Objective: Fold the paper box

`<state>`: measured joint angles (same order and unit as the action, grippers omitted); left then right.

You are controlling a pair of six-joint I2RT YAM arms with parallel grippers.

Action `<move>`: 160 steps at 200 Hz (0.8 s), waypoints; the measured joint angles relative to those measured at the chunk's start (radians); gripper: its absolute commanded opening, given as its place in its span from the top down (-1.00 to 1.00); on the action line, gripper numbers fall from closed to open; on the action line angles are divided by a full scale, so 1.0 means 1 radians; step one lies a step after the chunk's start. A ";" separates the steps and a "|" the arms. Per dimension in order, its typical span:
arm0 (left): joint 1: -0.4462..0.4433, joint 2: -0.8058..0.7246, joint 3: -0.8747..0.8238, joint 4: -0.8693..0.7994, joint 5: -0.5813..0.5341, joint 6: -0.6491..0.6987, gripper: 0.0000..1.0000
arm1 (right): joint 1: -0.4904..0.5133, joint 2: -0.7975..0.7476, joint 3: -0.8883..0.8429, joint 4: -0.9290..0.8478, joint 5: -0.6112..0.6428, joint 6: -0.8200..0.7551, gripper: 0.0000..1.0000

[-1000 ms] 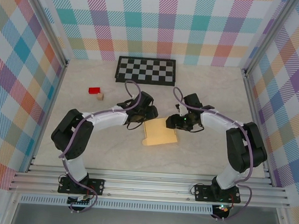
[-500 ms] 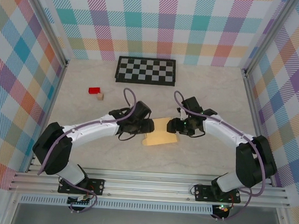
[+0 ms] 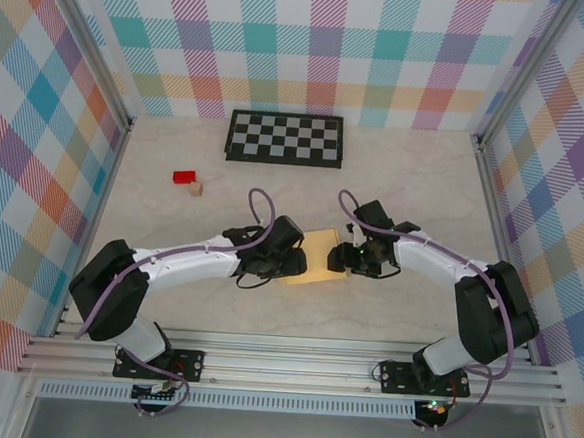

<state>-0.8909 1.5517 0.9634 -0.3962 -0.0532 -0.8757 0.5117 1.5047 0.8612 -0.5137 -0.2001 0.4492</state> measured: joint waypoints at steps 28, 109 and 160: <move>-0.009 0.000 -0.034 0.006 0.003 -0.022 -0.20 | 0.000 0.000 0.000 0.007 -0.019 0.011 -0.29; -0.026 0.013 -0.039 0.060 0.011 -0.078 -0.13 | 0.008 0.000 -0.016 0.037 -0.073 0.050 -0.17; -0.031 0.029 -0.039 0.067 0.010 -0.084 0.04 | 0.008 -0.003 -0.016 0.046 -0.093 0.069 -0.14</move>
<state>-0.9215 1.5810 0.9249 -0.3294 -0.0429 -0.9596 0.5194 1.5021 0.8448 -0.4679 -0.2932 0.5179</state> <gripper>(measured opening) 0.511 0.578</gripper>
